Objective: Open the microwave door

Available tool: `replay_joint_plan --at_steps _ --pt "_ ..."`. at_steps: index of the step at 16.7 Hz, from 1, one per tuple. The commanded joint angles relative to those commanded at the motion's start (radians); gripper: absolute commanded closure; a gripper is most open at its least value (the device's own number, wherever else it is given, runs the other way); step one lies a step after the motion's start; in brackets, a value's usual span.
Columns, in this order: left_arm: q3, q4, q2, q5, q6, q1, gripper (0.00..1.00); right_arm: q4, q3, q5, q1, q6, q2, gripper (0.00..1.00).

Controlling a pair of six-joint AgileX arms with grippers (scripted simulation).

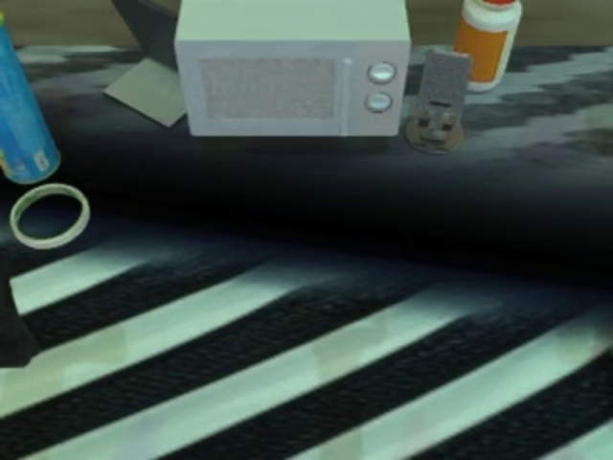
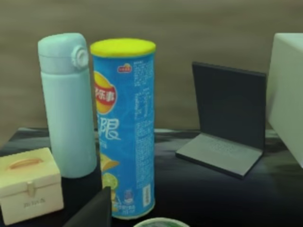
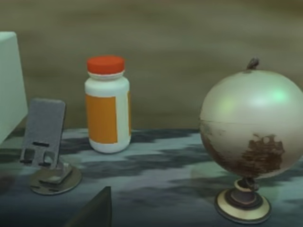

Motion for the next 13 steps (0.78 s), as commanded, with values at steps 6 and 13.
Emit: replay_joint_plan --at_steps 6,13 --pt "0.032 -0.022 0.088 -0.031 -0.002 -0.025 0.00 0.000 0.000 0.000 0.000 0.000 0.000 0.00" --pt "0.303 -0.032 0.466 -0.171 -0.078 -0.176 0.00 0.000 0.000 0.000 0.000 0.000 0.000 0.00"
